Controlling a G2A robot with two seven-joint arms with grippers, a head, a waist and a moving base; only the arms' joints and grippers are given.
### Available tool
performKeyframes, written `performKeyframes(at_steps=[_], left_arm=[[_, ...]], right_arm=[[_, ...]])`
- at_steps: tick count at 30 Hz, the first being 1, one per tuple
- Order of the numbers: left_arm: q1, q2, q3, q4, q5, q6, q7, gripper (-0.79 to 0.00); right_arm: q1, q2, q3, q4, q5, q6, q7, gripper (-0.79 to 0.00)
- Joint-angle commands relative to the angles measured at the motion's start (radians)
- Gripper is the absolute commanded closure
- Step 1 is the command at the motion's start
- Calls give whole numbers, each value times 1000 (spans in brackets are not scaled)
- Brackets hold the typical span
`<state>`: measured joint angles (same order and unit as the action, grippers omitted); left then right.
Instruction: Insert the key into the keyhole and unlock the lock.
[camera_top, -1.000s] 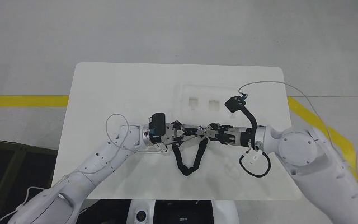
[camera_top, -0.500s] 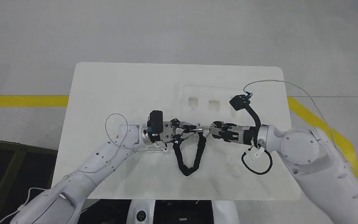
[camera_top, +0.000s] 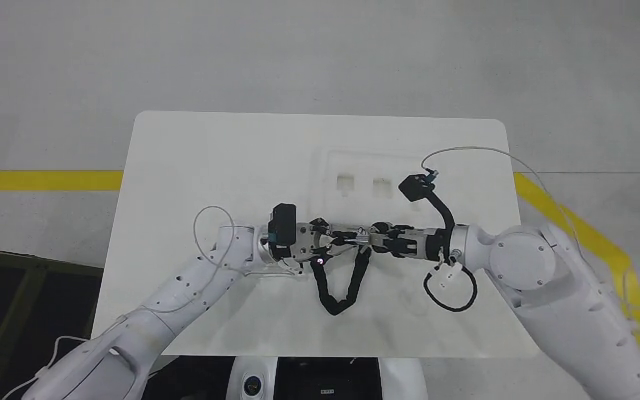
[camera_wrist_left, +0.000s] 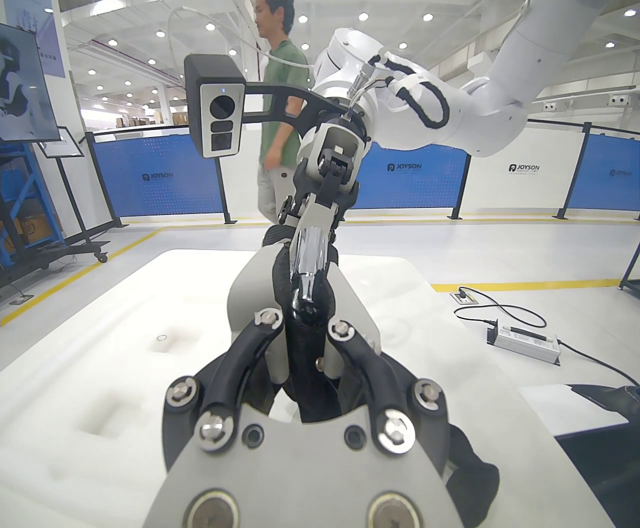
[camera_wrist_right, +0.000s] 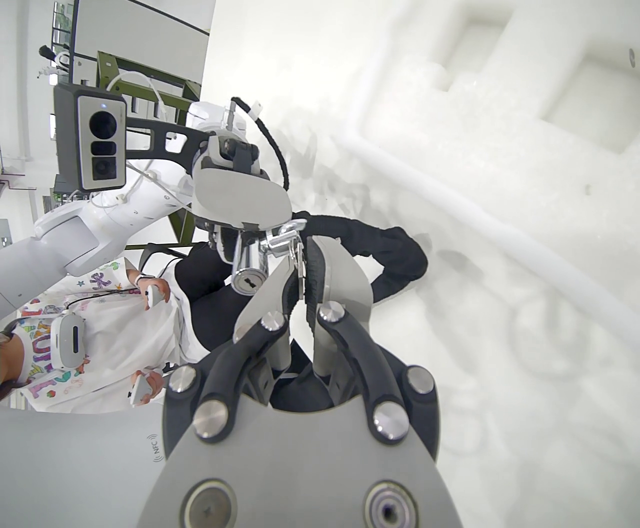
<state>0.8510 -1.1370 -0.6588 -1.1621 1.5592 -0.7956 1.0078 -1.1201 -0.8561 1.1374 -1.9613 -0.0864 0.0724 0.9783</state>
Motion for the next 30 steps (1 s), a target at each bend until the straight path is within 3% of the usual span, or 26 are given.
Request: performKeyframes(at_steps=[1, 11, 16, 22, 23, 24, 30], left_arm=[[-2, -2, 1, 4, 5, 2, -1, 0], [-7, -11, -3, 26, 12, -2, -17, 0], [-10, -14, -4, 26, 18, -10, -28, -154], [-14, -19, -2, 27, 21, -20, -38, -225], [-15, -20, -2, 27, 20, -21, -39, -203], [-15, -21, -2, 29, 19, -24, -40, -22], [-18, -24, -10, 50, 26, -4, -51, 0]], right_arm=[[6, -2, -4, 0, 0, 0, 2, 0], [19, -8, -12, -8, -4, -3, 8, 0], [20, -9, -10, -18, -7, -4, 12, 0], [21, -11, -11, -22, -10, -8, 15, 0], [21, -12, -12, -23, -11, -9, 16, 0], [21, -12, -12, -22, -12, -9, 16, 0], [15, -13, 2, -13, -7, -12, 8, 0]])
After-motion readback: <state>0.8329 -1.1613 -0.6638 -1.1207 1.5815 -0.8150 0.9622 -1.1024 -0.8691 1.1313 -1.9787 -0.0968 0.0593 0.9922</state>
